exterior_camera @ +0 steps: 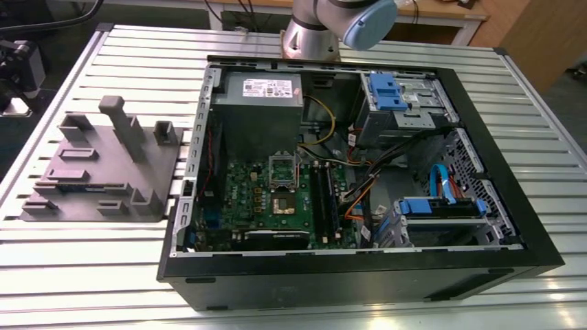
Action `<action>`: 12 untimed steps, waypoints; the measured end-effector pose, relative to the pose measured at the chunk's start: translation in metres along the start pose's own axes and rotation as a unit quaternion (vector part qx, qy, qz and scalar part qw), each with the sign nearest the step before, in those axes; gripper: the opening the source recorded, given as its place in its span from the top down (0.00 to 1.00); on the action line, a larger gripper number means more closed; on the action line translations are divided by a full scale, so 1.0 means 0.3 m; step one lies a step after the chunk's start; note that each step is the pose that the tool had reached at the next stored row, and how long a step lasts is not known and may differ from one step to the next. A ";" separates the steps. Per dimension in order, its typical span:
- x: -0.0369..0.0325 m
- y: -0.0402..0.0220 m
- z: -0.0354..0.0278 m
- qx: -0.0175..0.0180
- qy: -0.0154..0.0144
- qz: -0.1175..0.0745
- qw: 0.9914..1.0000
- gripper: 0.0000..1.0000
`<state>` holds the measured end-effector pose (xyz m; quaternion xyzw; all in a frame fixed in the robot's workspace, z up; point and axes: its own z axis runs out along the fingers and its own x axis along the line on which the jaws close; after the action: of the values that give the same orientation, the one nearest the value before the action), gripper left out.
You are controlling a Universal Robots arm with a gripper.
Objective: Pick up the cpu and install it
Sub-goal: 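Pick up the cpu and move it towards the insertion slot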
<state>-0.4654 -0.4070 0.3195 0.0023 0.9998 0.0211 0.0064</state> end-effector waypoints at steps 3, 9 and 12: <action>0.000 0.000 -0.006 0.000 0.000 0.000 1.000 0.53; 0.000 0.001 -0.019 0.000 0.000 0.000 1.000 0.53; 0.000 0.001 -0.026 0.000 0.000 0.000 1.000 0.53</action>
<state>-0.4654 -0.4070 0.3274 0.0023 0.9998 0.0211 0.0064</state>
